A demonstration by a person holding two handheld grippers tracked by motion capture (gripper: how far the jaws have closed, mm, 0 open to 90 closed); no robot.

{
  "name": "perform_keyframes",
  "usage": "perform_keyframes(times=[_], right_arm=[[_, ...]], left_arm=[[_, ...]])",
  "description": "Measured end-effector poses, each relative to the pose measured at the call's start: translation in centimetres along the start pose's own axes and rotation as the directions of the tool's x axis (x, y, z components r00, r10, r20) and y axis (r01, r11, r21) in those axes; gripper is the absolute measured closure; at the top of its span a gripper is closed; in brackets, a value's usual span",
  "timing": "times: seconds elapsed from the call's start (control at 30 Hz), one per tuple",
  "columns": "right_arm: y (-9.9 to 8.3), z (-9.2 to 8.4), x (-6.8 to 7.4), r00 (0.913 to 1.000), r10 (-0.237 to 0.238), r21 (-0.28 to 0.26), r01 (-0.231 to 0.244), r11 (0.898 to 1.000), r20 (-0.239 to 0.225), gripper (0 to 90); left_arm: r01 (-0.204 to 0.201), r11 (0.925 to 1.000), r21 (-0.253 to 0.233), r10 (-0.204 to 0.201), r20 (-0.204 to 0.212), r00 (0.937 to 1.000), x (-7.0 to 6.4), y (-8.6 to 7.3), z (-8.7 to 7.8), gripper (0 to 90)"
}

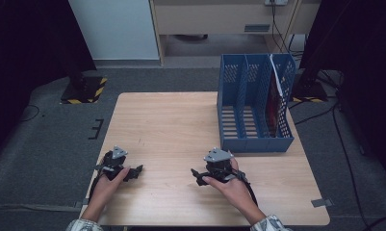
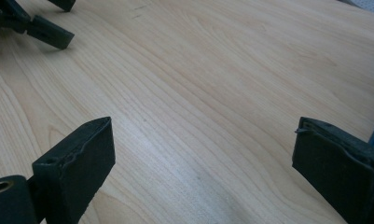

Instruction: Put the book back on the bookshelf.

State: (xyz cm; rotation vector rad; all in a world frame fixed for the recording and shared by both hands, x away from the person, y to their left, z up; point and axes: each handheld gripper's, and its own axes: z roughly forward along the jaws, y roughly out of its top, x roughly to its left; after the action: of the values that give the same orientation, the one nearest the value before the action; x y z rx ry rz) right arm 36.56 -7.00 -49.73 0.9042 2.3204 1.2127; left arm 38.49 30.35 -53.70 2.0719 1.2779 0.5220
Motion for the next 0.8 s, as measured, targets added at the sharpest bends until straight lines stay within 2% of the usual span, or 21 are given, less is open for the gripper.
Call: perform_keyframes(times=[0.2, 0.5, 0.8], right_arm=[[-0.4, 0.8, 0.3, 0.9999, -0.004, 0.027, 0.004, 1.0, -0.012, 6.1], [-0.3, 2.0, 0.2, 0.9994, 0.032, 0.041, -0.031, 0.999, -0.015, 6.3], [-0.6, 3.1, 0.1, 0.9991, 0.04, 0.071, -0.039, 0.997, -0.016, 6.8]], left_arm=[[0.0, 1.0, 0.0, 0.0, 0.0, 1.0, 0.0, 0.0, 0.0, 0.0], [-0.001, 1.0, 0.0, 0.001, 0.001, 1.0, 0.0, 0.0, 0.0, 0.0], [-0.001, 1.0, 0.0, 0.001, 0.002, 1.0, 0.0, 0.0, 0.0, 0.0]])
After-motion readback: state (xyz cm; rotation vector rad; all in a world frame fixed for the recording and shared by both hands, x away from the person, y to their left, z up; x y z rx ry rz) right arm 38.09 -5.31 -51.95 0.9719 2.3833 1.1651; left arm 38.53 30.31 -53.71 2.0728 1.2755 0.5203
